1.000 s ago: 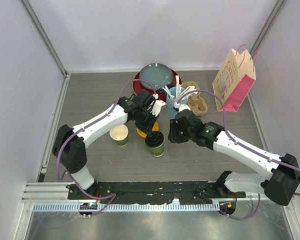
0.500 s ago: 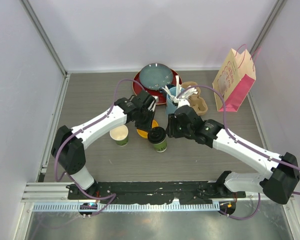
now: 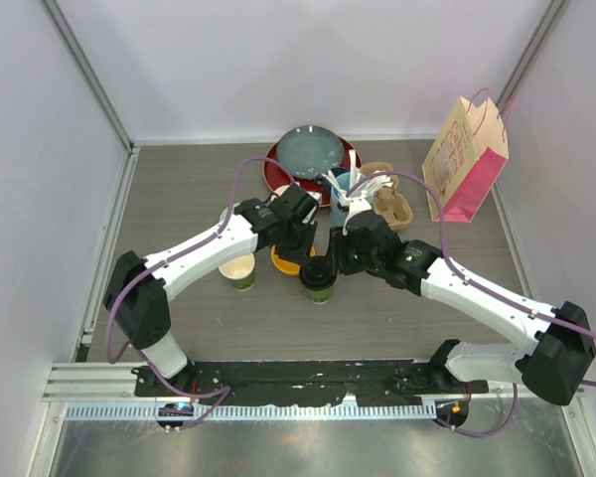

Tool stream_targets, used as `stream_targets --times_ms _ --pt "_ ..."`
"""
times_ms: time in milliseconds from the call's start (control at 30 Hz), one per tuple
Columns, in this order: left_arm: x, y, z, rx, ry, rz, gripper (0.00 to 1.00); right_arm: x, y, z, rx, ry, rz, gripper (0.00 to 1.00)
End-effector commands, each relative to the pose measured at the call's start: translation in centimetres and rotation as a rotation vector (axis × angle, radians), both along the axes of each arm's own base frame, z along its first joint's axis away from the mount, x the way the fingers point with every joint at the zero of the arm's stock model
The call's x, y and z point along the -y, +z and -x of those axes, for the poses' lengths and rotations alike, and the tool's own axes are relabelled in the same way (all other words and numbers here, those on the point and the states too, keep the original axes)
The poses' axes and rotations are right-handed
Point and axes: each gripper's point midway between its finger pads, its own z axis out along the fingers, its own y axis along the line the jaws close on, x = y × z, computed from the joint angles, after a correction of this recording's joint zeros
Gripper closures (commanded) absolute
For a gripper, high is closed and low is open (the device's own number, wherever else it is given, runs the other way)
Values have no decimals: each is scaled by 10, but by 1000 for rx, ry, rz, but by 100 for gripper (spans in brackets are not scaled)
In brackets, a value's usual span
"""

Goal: Pack the takeout coffee

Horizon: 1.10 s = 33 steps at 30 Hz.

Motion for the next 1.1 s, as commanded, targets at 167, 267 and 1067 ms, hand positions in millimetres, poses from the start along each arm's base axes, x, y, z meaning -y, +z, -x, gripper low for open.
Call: stream_targets --times_ms 167,267,1067 --pt "6 47 -13 126 -34 62 72 -1 5 -5 32 4 -6 64" --pt "9 49 -10 120 -53 78 69 1 5 -6 23 -22 -3 64" --pt "13 34 0 86 -144 112 67 -2 -9 26 -80 -178 52 58"
